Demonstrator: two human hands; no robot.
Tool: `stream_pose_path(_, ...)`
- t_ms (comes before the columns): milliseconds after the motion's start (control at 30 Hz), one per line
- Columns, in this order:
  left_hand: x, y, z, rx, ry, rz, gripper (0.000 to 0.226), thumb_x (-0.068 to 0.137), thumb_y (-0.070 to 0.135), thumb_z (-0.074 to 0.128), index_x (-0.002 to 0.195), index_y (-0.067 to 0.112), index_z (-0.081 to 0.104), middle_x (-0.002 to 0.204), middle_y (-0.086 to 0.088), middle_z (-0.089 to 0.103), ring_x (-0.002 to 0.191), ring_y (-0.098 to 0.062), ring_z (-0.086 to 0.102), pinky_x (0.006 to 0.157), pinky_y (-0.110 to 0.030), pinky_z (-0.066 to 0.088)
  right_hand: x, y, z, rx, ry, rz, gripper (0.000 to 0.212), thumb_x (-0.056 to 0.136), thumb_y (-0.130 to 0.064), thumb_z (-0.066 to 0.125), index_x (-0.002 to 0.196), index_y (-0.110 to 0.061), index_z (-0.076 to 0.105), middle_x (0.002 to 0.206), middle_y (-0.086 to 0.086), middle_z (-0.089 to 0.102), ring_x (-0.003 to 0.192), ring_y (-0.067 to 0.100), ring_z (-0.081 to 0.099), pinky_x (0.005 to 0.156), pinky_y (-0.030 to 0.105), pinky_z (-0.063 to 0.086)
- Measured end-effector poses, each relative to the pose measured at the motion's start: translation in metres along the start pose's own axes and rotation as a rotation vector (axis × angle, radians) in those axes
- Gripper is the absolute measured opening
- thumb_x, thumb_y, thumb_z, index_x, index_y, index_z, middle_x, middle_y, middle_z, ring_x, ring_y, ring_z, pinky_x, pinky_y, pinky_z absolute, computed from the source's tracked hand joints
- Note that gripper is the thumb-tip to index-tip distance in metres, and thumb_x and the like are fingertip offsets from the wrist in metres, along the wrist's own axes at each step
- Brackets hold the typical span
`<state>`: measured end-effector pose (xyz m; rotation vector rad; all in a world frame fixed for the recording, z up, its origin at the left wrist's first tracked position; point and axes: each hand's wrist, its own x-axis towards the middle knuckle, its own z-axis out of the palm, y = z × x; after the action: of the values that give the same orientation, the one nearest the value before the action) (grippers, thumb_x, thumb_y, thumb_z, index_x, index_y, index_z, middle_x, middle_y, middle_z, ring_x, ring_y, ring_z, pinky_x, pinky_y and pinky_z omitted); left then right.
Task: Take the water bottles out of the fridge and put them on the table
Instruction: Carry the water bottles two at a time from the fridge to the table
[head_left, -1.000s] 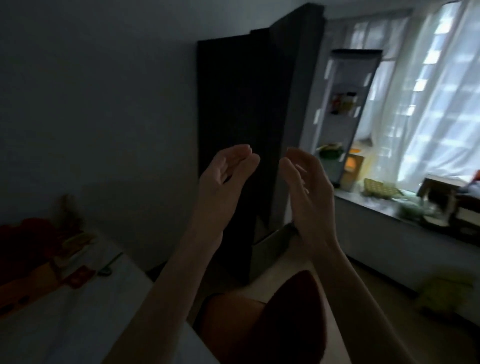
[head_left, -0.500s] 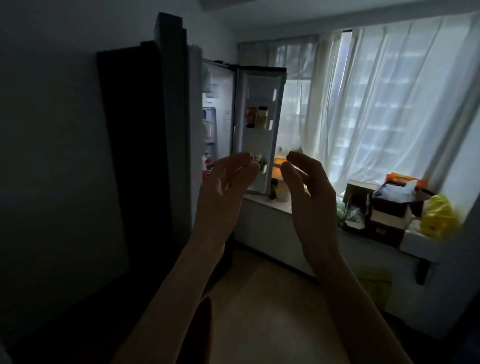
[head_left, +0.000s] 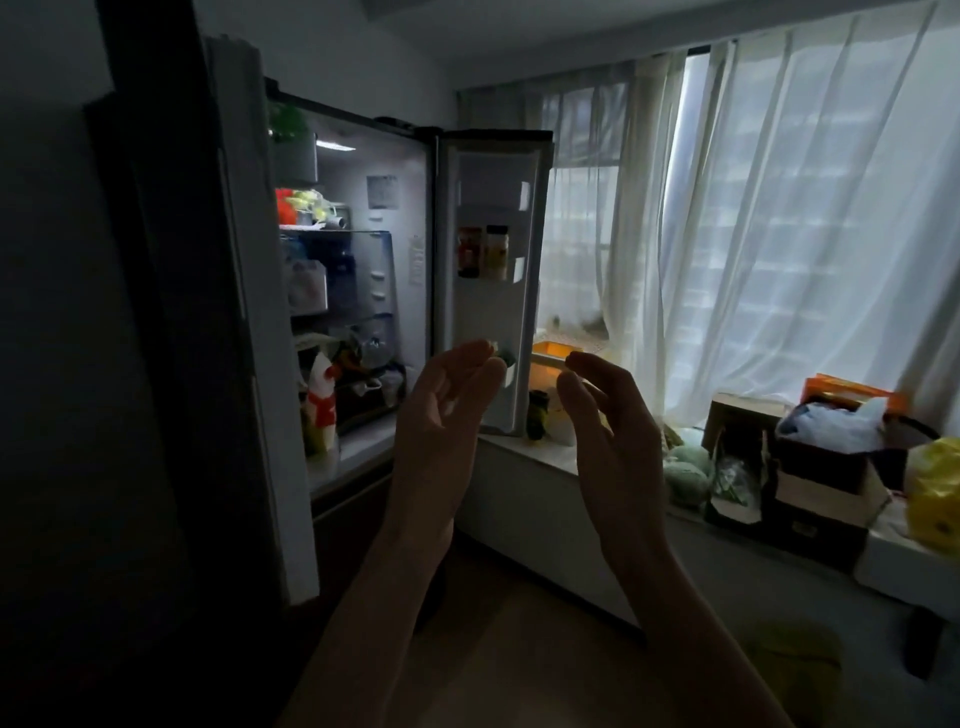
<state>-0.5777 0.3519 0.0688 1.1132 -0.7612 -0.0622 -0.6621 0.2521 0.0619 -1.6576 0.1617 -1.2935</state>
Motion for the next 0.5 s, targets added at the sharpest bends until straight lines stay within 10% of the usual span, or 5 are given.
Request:
stream_pose_path(300,0.166,-0.090,0.054,0.110,0.066,0.058,0.044,0.076,0.049,0.064,0.116,0.030,0.066,0.109,0.022,0.070,0.106,0.007,0.063,0.082,-0.007,0.047,0.179,0.129,0.012,0.070,-0.059,-0.016,0.047,0.083,-0.045,0.056,0.122,-0.018,0.060,0.101,-0.014,0.068,0.090,-0.011,0.065,0.073,0.010,0.051)
stream_pose_path(500,0.258,-0.157,0.063,0.259,0.214,0.136,0.050,0.079,0.054,0.066,0.121,0.028,0.065,0.119,0.014,0.068,0.113,0.000,0.062,0.094,-0.024,0.050,0.273,0.229,0.043,0.194,-0.175,-0.029,0.044,0.086,-0.054,0.062,0.121,-0.026,0.061,0.106,-0.018,0.067,0.102,-0.008,0.064,0.084,0.019,0.054)
